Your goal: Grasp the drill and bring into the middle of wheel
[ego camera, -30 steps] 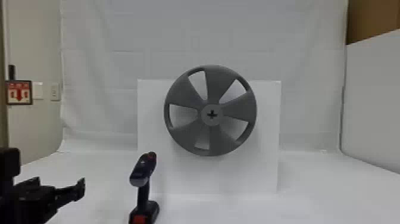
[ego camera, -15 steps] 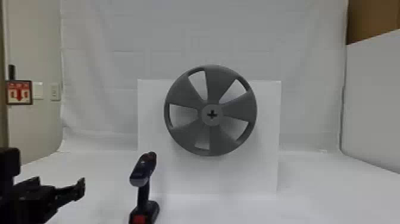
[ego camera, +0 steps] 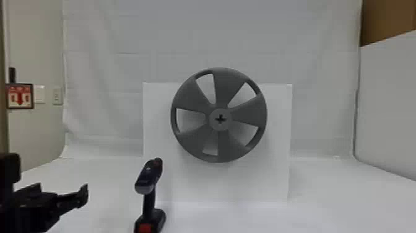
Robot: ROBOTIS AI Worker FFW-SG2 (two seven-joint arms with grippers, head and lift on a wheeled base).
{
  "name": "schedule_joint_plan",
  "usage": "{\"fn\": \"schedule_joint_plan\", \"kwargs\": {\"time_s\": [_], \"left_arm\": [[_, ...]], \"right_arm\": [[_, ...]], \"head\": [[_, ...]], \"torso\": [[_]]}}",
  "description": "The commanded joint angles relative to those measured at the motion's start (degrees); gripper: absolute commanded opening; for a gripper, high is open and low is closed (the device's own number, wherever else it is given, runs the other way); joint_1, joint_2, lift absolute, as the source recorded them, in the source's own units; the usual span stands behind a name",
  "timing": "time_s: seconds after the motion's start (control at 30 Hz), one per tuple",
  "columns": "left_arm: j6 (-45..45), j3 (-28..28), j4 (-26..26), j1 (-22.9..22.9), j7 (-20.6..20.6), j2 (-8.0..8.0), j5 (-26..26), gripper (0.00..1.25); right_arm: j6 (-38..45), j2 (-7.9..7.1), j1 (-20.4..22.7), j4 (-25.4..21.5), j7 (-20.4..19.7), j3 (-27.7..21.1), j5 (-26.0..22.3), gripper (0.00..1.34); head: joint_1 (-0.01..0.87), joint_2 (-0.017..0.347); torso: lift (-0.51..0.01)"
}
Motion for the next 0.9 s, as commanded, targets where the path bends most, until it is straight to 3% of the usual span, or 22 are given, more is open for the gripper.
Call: {"fn": "schedule_joint_plan", "kwargs": {"time_s": [0.0, 0.87], "left_arm": [[-0.1, -0.1, 0.0, 0.0, 0.1, 0.0, 0.0, 1.15], [-0.2, -0.1, 0.0, 0.0, 0.3, -0.18, -0.2, 1.15]], "right_arm": [[-0.1, 0.0, 0.1, 0.0, 0.0, 0.1, 0.0, 1.21], [-0.1, 0.0, 0.3, 0.0, 0.0, 0.7, 0.6, 1.21]], "head": [[0.054, 0.031], [0.054, 0.031]], "torso": [[-0.403], [-0.403]]}}
